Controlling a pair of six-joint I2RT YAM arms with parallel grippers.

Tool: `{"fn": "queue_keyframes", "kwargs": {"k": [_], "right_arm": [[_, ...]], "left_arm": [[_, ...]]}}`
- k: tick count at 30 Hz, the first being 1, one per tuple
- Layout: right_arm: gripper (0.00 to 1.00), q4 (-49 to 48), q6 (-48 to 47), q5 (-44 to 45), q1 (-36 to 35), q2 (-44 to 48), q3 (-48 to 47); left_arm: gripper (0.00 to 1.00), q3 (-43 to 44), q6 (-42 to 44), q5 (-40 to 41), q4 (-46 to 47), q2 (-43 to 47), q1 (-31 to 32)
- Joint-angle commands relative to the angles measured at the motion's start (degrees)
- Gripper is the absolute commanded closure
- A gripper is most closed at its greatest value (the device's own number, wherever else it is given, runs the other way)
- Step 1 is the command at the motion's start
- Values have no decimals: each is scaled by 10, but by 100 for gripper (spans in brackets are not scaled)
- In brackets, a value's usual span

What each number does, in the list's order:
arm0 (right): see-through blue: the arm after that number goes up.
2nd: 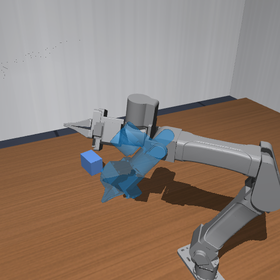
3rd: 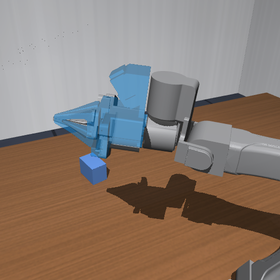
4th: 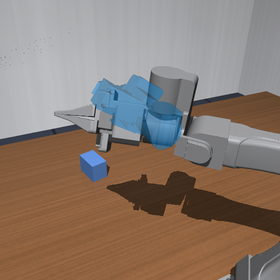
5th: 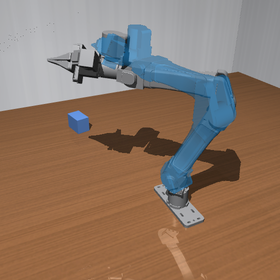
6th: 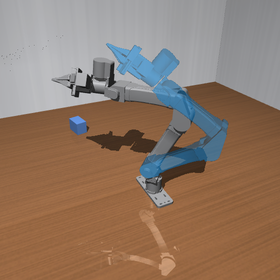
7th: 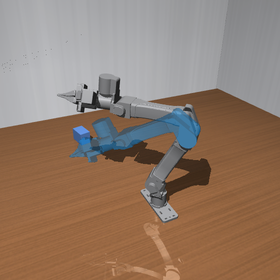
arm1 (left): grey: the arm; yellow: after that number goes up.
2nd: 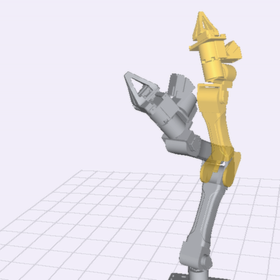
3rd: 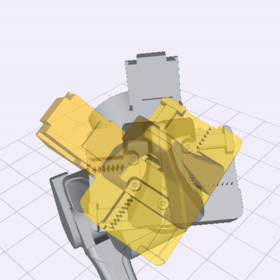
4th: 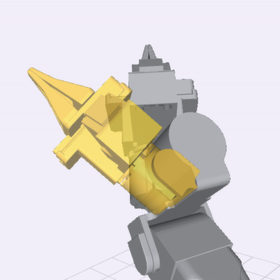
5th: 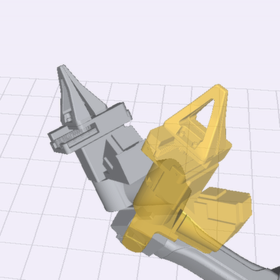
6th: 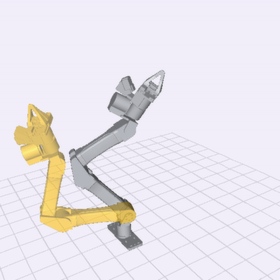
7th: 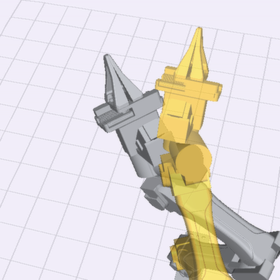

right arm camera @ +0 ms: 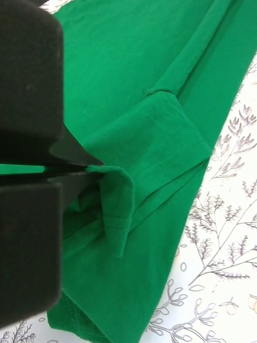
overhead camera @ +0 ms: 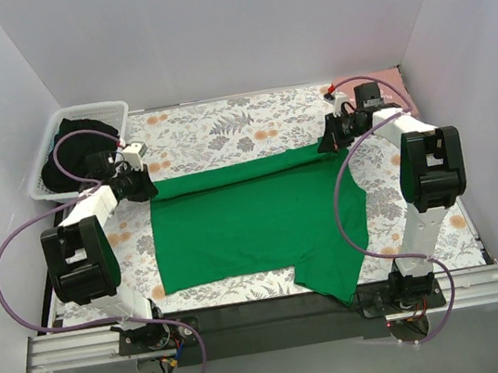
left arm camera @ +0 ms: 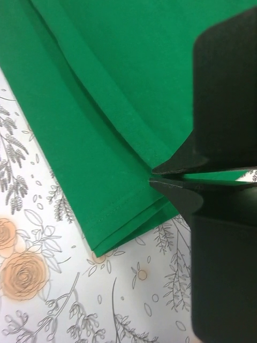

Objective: Fold and stack the t-shirts
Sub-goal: Fold the tshirt

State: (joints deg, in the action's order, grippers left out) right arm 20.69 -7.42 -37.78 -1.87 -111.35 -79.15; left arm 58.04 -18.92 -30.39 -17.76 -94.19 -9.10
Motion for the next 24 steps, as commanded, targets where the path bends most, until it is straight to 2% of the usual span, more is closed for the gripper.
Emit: {"fn": "queue_keyframes", "kwargs": {"k": [1,9,24], "right_arm": [[99,7,-16,-4,4,24,15],[99,7,-23,5,2,19,37],[99,8,-32,13,0,13,64]], "left_arm": [[100,-11,16,10,-5,33,-4],[100,-6,22,27,1,-9,-4],[100,-14,26,34,-12,-23,-4]]}}
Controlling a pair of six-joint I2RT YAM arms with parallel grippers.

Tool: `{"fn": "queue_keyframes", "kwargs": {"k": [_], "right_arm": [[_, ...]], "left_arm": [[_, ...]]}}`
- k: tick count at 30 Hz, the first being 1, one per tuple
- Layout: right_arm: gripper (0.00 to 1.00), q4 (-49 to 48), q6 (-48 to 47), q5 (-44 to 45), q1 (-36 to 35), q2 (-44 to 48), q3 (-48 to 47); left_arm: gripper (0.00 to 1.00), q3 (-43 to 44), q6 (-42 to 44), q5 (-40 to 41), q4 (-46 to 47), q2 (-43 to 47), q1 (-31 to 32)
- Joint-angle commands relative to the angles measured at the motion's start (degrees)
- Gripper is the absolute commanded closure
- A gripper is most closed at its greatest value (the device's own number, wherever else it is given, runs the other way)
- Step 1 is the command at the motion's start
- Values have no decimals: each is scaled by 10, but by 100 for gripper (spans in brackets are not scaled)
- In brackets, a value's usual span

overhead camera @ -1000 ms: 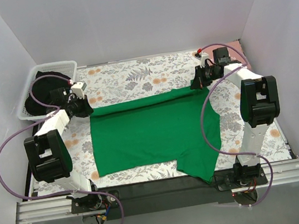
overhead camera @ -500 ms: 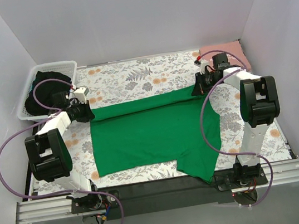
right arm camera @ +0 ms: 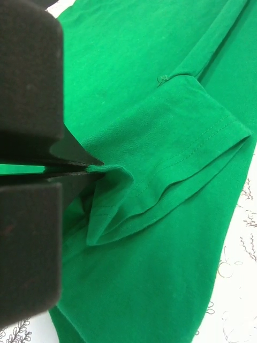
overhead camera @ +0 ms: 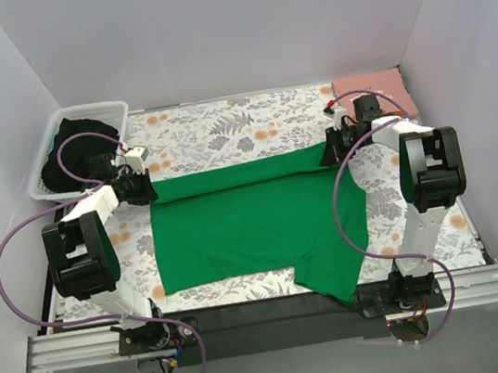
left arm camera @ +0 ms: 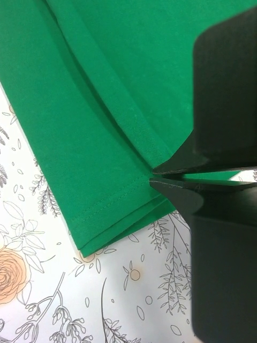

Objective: Fold and stack the t-shirts
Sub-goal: Fold the tshirt

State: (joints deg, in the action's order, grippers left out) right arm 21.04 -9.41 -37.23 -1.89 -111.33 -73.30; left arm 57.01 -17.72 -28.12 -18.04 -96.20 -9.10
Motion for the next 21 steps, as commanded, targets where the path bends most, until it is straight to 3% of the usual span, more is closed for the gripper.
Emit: {"fn": "queue_keyframes", "kwargs": {"k": [1,2,5,8,9,11,15,21], "right_arm": [[99,5,-13,8,0,12,5],[97,6,-13,9,0,11,5],[77,18,-13,3,0,11,2],[62,49,-18,2,0,23,-19],[59,61,-25,2,0,34,-31],[50,80,-25,1,3,49,-59],[46,97,-18,-13,14,62,-98],[51,117,-18,-10,36,31,-113]], "left_arm": [[100,-2,15,11,-14,-6,-4],[100,1,18,10,-18,-10,-5],[93,13,23,17,-48,-21,-4],[71,60,30,-39,-108,-10,-5],[59,101,38,-93,-144,-4,-5],[50,135,23,-111,-154,13,21],[48,226,-49,-120,-144,3,127],[48,307,-163,-128,-54,-90,239]]}}
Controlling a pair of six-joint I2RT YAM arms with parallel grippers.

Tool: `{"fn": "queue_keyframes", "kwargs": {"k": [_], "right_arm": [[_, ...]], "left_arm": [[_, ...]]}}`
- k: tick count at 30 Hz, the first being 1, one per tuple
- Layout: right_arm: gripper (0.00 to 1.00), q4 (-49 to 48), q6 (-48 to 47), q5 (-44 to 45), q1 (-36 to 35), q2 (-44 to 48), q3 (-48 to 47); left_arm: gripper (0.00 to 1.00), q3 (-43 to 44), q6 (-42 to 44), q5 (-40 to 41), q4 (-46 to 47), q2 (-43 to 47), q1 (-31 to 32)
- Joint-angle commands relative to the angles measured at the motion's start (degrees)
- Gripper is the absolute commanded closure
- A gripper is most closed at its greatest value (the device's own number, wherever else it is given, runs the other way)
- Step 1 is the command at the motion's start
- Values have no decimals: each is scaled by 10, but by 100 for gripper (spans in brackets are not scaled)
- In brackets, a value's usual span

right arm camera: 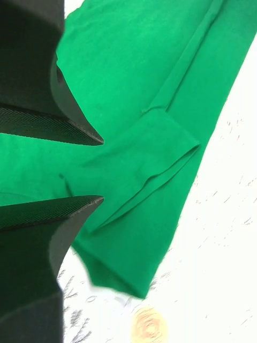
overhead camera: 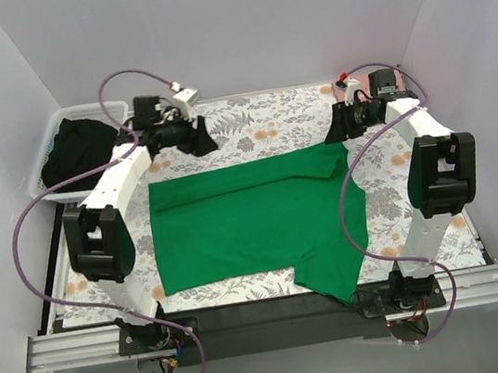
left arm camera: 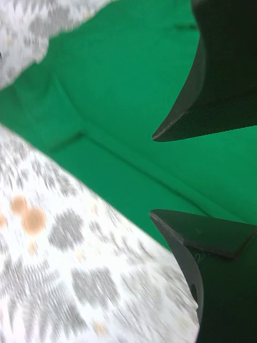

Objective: Fold and stack the t-shirts
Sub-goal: Fold the tshirt

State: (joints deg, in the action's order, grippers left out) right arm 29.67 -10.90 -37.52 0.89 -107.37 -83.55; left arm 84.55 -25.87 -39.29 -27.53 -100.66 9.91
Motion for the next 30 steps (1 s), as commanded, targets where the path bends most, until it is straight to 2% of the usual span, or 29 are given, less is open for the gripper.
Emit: {"fn": "queue_keyframes", "kwargs": {"k": [1,5,10,15,30], "right_arm": [[52,34,-4,-6,9,-11,-11],[52,38,-4,-5,9,-19,-13],[51,39,2,-4,10,-32,-8],[50,49,18,3,12,-53,-15],[50,69,25,-11,15,-89,-9]], "left_arm": [[48,59,-101,-17,52,-78,75],[51,129,-181,-13,82,-158,131],[52,196,-231,11,104,-240,180],[53,238,-250,17,106,-305,202],[54,294,-269,18,127,-382,214]]}}
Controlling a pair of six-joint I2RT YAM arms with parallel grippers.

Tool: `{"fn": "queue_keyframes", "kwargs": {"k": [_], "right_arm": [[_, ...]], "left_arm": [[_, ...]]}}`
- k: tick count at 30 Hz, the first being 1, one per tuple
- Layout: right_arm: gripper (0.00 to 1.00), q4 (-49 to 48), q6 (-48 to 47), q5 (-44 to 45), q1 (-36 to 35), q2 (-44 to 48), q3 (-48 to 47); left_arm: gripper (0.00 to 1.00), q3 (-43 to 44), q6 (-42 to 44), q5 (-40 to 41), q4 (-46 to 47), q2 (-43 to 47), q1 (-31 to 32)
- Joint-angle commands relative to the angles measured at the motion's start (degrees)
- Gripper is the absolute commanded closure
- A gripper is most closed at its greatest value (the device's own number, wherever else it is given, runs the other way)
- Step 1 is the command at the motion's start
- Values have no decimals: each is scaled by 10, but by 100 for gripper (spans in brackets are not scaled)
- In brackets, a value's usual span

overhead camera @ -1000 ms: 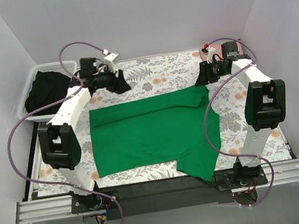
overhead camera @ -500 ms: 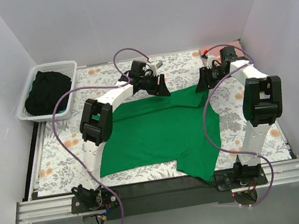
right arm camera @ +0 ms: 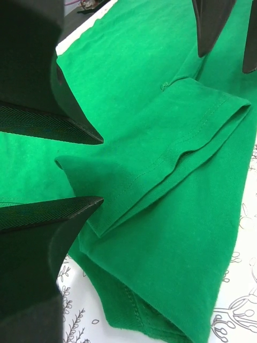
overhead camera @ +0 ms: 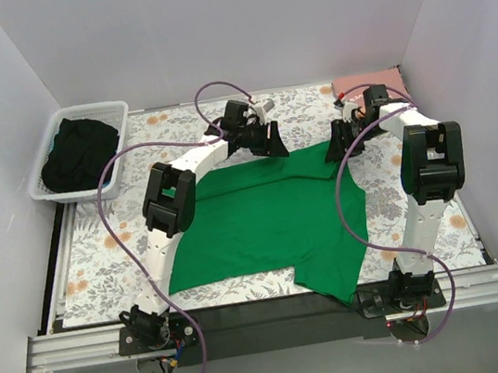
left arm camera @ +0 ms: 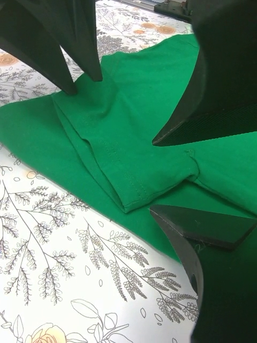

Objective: Fold and stack the t-shirts
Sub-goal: Fold the tshirt

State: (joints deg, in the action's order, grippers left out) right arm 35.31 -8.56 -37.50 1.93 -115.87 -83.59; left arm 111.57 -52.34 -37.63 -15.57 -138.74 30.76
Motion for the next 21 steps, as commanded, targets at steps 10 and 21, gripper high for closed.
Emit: {"fn": "queue_keyframes", "kwargs": {"k": [10,21], "right_arm": [[52,33,-22,1,11,-10,-12],[53,51,-44,4,21,-1,-7]], "left_arm": [[55,50,-9,6,12,-36,15],[61,73,-17,-3,21,-53,24]]}}
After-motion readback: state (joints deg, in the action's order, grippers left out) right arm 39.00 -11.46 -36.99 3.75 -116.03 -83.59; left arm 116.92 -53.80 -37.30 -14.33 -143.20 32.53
